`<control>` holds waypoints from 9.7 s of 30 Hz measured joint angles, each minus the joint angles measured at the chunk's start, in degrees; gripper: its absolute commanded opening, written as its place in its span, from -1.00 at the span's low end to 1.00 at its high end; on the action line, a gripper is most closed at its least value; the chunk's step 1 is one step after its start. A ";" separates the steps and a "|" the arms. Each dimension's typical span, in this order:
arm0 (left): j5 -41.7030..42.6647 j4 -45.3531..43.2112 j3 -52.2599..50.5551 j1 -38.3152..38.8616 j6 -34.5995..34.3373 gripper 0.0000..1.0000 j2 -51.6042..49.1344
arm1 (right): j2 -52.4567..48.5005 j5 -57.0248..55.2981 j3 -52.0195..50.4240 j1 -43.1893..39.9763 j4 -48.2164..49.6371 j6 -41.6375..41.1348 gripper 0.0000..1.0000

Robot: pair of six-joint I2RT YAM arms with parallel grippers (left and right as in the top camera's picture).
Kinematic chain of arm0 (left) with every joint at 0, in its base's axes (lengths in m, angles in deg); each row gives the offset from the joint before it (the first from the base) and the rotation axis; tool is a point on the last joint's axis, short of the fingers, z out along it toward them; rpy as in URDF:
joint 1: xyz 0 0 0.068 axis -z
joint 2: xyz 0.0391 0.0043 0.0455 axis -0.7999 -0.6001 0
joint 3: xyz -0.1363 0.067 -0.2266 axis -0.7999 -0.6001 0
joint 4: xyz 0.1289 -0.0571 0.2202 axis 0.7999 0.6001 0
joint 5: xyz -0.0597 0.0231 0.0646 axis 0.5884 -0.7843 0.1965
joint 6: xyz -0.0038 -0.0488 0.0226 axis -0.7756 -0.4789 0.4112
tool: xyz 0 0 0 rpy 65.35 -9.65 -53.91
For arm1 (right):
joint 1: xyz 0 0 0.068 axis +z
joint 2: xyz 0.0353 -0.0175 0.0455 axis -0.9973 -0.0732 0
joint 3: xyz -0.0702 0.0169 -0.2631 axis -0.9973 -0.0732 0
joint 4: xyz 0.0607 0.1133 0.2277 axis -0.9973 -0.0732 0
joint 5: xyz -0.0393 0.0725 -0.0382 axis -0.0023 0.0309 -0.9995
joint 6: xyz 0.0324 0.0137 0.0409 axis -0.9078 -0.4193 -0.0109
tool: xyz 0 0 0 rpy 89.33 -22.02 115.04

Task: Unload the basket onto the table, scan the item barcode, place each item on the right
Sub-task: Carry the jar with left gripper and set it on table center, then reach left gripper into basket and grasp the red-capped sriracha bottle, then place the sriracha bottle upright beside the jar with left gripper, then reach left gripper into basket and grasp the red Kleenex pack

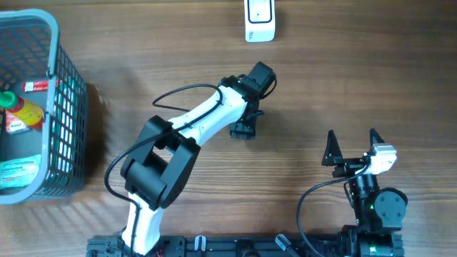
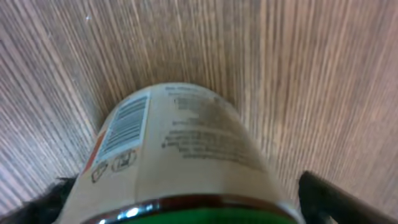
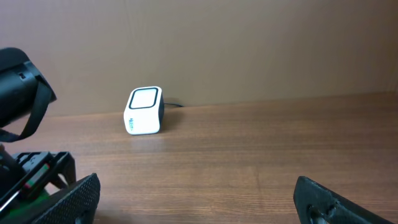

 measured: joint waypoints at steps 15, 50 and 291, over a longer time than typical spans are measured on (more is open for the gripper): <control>-2.58 2.16 3.28 1.25 6.47 1.00 12.35 | 0.00 0.00 0.00 0.00 0.00 0.00 1.00; -3.54 12.83 11.58 -78.01 55.87 0.99 23.96 | 0.00 0.00 0.00 0.00 0.00 0.00 1.00; -27.45 -11.56 2.91 -74.90 52.57 -0.54 -2.27 | 0.00 0.00 0.00 0.00 0.00 0.00 0.99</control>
